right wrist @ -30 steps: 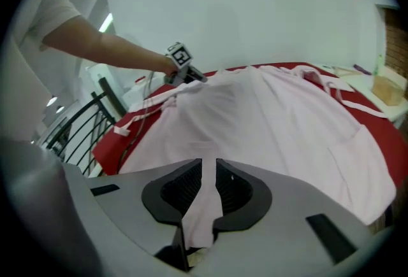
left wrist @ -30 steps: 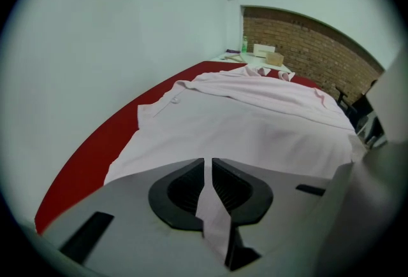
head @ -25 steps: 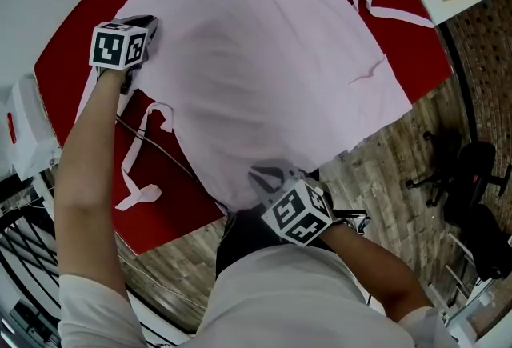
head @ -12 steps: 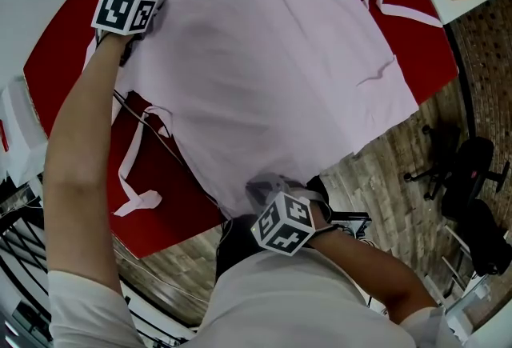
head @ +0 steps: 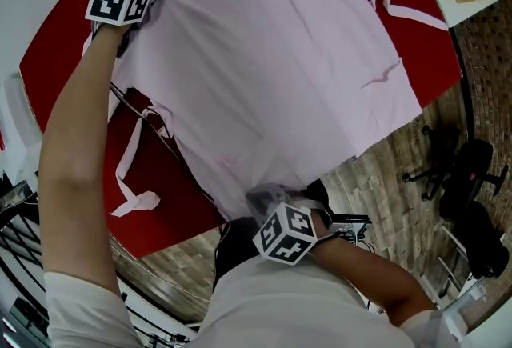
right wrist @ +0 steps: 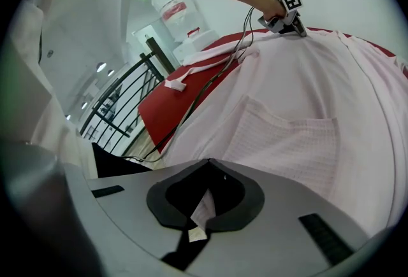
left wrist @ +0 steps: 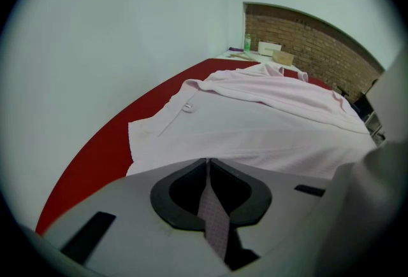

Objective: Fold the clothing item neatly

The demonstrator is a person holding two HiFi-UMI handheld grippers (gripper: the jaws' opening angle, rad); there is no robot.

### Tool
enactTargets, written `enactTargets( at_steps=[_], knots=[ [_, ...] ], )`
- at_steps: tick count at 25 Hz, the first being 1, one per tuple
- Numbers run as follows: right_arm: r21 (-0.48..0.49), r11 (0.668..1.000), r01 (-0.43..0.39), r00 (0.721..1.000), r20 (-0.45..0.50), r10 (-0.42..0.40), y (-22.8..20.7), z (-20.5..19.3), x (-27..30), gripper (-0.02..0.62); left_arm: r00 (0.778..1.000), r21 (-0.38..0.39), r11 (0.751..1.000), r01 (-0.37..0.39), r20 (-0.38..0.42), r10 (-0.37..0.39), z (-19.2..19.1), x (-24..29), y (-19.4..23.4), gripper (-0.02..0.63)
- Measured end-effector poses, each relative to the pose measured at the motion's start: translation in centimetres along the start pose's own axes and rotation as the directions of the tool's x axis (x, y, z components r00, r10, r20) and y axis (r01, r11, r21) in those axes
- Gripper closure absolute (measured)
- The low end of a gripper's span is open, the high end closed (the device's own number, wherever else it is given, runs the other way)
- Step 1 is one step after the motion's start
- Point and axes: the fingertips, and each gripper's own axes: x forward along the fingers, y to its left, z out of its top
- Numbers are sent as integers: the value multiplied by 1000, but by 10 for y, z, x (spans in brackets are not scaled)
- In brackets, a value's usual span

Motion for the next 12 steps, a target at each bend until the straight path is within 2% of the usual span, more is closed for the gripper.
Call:
enactTargets(
  at_steps=[2, 5, 9, 12],
  knots=[
    [3, 1000, 0, 1000, 9, 0, -3, 2, -3, 578, 1000, -6, 1000, -6, 5, 6, -1, -1, 0, 581],
    [36, 997, 74, 992, 104, -78, -29, 20, -27, 578, 1000, -13, 1000, -2, 29, 2, 1, -7, -6, 581],
    [137, 967, 214, 948, 209, -240, -93, 41, -66, 578, 993, -26, 998, 58, 106, -55, 19, -18, -20, 581],
    [217, 925, 311, 915, 195, -353, -133, 33, -83, 578, 989, 24, 992, 122, 82, -123, 27, -11, -45, 581]
  ],
)
